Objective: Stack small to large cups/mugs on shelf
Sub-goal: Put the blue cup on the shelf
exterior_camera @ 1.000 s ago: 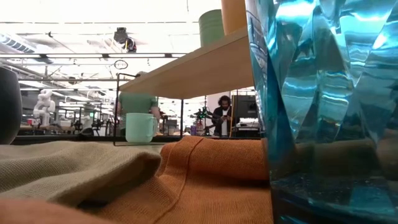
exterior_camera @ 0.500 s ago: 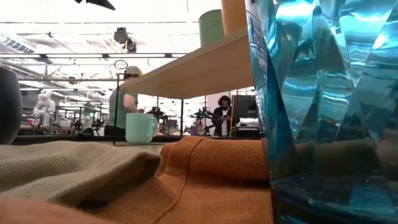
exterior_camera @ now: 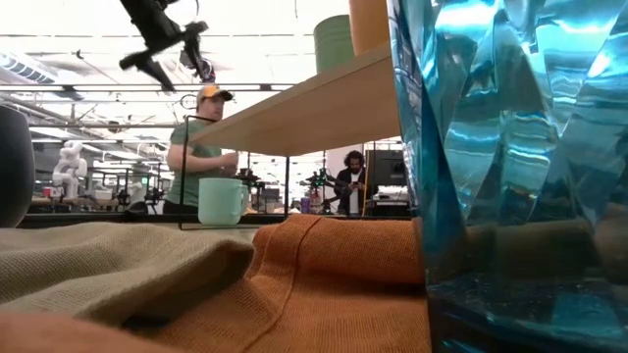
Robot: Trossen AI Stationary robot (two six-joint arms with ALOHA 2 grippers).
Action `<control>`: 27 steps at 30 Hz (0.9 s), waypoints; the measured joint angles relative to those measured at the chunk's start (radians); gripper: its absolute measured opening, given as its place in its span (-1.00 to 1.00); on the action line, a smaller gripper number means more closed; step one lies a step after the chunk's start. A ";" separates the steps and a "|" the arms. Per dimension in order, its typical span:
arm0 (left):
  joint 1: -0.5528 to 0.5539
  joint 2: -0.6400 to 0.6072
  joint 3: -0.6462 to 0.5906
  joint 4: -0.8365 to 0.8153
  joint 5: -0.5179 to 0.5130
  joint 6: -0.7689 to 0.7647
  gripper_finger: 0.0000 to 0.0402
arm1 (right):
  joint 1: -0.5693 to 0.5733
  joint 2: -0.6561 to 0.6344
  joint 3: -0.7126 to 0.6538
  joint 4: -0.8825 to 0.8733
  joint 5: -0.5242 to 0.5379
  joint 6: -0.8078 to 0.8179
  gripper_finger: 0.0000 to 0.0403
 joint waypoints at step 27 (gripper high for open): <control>-0.005 0.413 0.000 -0.029 0.049 0.065 0.59 | 0.000 -0.063 0.000 -0.084 0.008 0.004 -0.03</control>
